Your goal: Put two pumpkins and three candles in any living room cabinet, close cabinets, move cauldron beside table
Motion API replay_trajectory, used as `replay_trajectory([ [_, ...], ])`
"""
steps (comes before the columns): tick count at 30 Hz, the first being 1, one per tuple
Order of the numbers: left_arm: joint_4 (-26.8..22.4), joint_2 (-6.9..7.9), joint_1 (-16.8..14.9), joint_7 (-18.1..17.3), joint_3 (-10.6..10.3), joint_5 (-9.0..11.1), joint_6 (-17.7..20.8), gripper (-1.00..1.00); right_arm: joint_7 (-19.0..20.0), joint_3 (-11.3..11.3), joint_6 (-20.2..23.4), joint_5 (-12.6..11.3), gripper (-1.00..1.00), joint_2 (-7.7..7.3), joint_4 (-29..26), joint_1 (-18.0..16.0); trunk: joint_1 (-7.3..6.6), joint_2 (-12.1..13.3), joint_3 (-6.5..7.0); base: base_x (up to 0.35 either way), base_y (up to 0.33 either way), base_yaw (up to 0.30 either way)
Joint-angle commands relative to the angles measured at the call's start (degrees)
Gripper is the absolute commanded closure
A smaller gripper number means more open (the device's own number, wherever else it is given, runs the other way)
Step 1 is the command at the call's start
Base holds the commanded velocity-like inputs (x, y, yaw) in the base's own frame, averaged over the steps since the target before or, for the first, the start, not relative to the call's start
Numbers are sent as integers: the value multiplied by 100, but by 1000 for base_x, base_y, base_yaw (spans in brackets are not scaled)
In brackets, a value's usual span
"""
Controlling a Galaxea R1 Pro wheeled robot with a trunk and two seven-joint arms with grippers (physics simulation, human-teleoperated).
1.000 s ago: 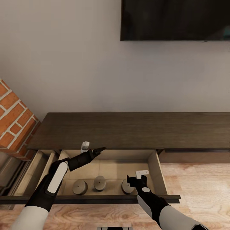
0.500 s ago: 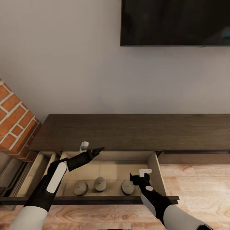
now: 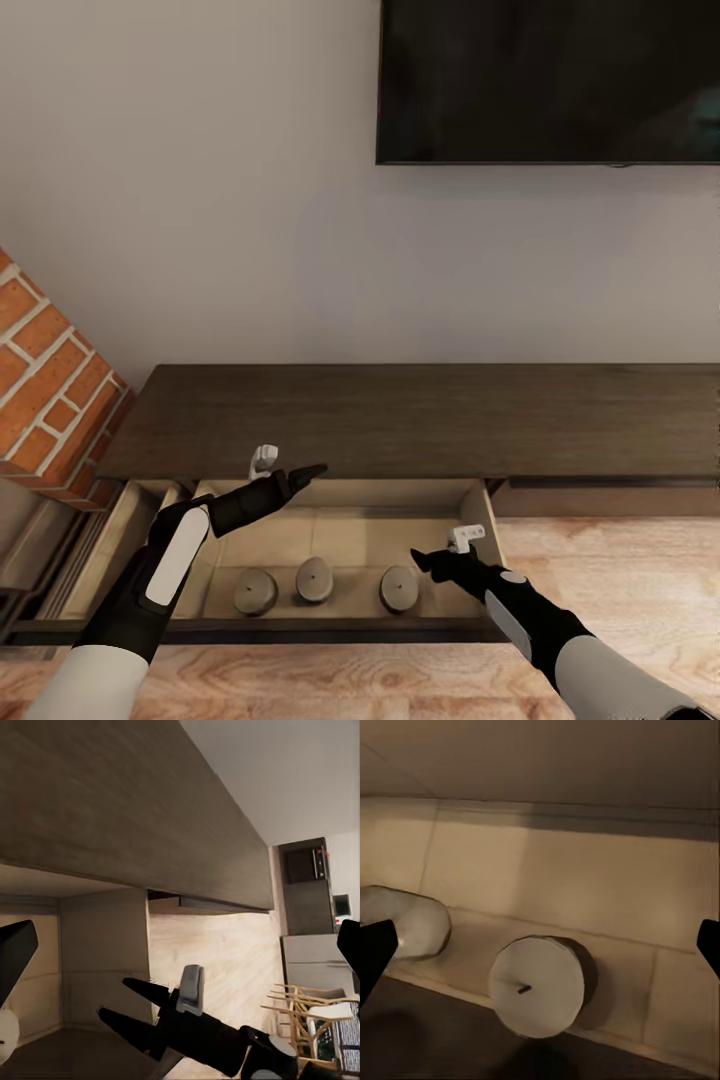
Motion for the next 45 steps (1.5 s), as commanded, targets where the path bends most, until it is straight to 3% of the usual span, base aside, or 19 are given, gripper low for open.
replay_trajectory([
  [1,0,2,0,0,0,-79,0,-100,180,-157,205,4,-100,-31,-25,-1,-23,42,18,0,0,0],
  [3,0,31,0,-7,0,-345,3,-100,770,-432,499,9,-100,-205,-144,0,-66,122,54,0,0,0],
  [6,-1,157,0,-17,-5,-536,4,-100,1395,-530,684,7,-100,-419,-226,-1,-132,242,108,0,0,0],
  [14,26,568,3,-27,-73,-635,4,-100,2397,-577,1402,40,-100,-651,-269,0,-308,563,252,0,0,0],
  [21,15,694,6,-27,-213,-641,120,-100,2579,-568,1445,59,-100,-701,-274,0,-462,844,388,0,0,-42],
  [24,4,705,6,-26,-338,-641,258,-100,2584,-568,1446,56,-100,-701,-274,0,-528,964,460,0,0,-181],
  [32,5,709,10,-26,-435,-639,310,-100,2606,-530,1440,63,-100,-678,-275,0,-703,1285,645,0,0,-156],
  [34,54,773,39,-26,-466,-644,311,-100,2607,-506,1439,68,-100,-681,-266,0,-703,1285,647,0,0,-23],
  [36,84,944,83,-28,-539,-643,315,-100,2606,-295,1438,112,-100,-682,-261,0,-703,1285,647,0,0,-8],
  [39,100,1079,174,-33,-639,-635,324,-100,2609,75,1438,153,-100,-678,-261,0,-703,1285,647,0,0,-3],
  [41,103,1123,379,-34,-732,-633,328,-100,2609,351,1438,154,-100,-670,-256,0,-703,1285,647,0,0,0],
  [43,85,1145,753,-66,-1001,-626,329,-100,2612,716,1438,141,-100,-675,-238,0,-703,1285,647,0,0,0],
  [45,86,1145,832,-155,-1037,-624,329,-100,2612,785,1444,132,-100,-678,-209,0,-703,1285,647,-52,0,0],
])
